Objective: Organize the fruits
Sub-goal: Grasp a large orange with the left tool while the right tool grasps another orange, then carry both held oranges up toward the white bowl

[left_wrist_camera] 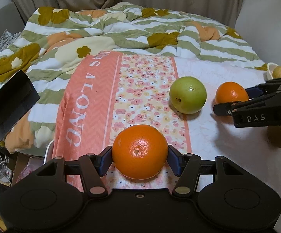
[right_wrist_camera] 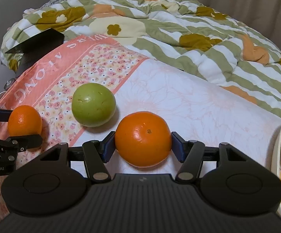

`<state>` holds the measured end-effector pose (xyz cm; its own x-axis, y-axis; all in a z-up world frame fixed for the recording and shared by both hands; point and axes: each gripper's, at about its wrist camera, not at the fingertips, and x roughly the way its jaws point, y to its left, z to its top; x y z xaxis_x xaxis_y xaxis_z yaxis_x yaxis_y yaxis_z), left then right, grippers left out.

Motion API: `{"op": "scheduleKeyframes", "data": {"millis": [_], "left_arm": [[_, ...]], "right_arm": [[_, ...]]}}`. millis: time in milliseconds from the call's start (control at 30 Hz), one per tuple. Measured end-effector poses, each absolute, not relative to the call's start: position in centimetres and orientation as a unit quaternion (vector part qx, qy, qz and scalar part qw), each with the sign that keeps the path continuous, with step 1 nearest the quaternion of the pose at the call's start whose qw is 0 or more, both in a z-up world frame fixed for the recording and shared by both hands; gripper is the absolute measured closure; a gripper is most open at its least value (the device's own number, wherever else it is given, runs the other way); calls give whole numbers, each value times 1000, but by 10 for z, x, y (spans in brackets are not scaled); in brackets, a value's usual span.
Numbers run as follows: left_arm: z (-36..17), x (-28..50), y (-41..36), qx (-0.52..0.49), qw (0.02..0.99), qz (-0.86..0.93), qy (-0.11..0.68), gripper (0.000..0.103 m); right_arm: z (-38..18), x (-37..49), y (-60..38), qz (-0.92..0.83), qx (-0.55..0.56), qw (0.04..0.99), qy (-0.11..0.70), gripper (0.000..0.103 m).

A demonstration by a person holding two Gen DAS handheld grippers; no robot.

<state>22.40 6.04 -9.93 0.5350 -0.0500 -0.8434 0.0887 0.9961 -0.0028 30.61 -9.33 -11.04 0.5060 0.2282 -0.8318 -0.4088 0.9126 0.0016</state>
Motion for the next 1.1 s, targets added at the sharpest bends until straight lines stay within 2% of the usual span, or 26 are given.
{"op": "scheduleKeyframes", "data": {"millis": [667, 1100], "left_arm": [[-35, 183, 60, 2, 915, -75, 396, 40], [-7, 174, 16, 18, 921, -134, 366, 40]], "right_arm": [[-28, 218, -123, 104, -29, 907, 407, 28], [7, 146, -207, 1, 34, 925, 379, 28]]}}
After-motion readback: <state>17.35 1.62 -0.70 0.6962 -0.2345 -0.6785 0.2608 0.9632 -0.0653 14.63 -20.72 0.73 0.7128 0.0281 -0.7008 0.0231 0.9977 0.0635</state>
